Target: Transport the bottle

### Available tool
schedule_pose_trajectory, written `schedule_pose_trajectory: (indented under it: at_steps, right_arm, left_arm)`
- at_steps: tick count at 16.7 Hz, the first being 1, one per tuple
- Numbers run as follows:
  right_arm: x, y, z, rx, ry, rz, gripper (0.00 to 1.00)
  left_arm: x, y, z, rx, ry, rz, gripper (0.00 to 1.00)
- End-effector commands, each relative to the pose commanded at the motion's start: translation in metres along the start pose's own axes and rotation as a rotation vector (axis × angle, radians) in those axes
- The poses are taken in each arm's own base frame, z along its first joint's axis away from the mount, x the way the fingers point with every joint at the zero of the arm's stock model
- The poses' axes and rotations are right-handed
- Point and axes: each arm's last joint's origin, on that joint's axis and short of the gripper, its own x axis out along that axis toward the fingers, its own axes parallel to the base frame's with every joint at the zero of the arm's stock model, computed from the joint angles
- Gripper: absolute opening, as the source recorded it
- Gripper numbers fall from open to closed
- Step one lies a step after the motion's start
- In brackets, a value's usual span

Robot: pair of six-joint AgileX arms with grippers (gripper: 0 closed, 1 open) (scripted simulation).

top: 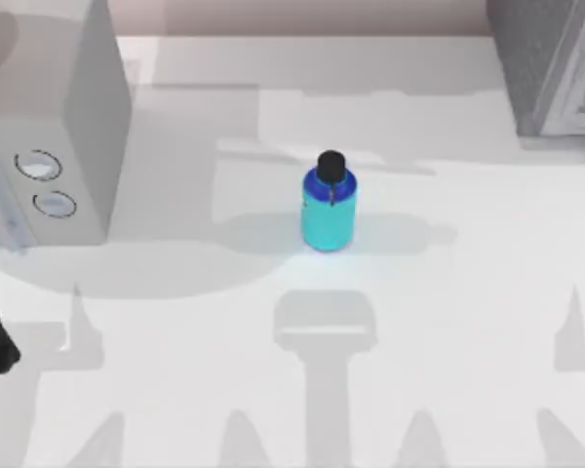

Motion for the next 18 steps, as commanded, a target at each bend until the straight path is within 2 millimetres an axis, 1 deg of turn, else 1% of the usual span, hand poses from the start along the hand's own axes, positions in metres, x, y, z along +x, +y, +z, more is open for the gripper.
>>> schedule_pose_trajectory:
  at_steps: [3, 5, 7, 9, 11, 13, 15, 16, 17, 18]
  right_arm:
    - [0.0, 0.0, 0.0, 0.0, 0.0, 0.0, 1.0]
    - [-0.002, 0.004, 0.012, 0.022, -0.025, 0.033, 1.0]
    - [-0.008, 0.011, 0.038, 0.071, -0.076, 0.097, 1.0]
    - [-0.019, 0.018, 0.075, 0.148, -0.147, 0.19, 1.0]
    - [-0.037, 0.024, 0.123, 0.259, -0.232, 0.311, 1.0]
    - [-0.063, 0.022, 0.176, 0.407, -0.314, 0.456, 1.0]
    - [-0.093, 0.007, 0.23, 0.596, -0.382, 0.622, 1.0]
    - [-0.108, -0.007, 0.257, 0.709, -0.408, 0.713, 1.0]
    - [-0.122, -0.024, 0.282, 0.828, -0.426, 0.805, 1.0]
    - [-0.134, -0.047, 0.306, 0.962, -0.435, 0.904, 1.0]
  left_arm:
    - [0.0, 0.0, 0.0, 0.0, 0.0, 0.0, 1.0]
    - [0.0, 0.0, 0.0, 0.0, 0.0, 0.0, 1.0]
    - [0.0, 0.0, 0.0, 0.0, 0.0, 0.0, 1.0]
    - [0.0, 0.0, 0.0, 0.0, 0.0, 0.0, 1.0]
    - [0.0, 0.0, 0.0, 0.0, 0.0, 0.0, 1.0]
    - [0.0, 0.0, 0.0, 0.0, 0.0, 0.0, 1.0]
    - [0.0, 0.0, 0.0, 0.0, 0.0, 0.0, 1.0]
    - [0.0, 0.0, 0.0, 0.0, 0.0, 0.0, 1.0]
    - [0.0, 0.0, 0.0, 0.0, 0.0, 0.0, 1.0]
    - [0.0, 0.0, 0.0, 0.0, 0.0, 0.0, 1.0]
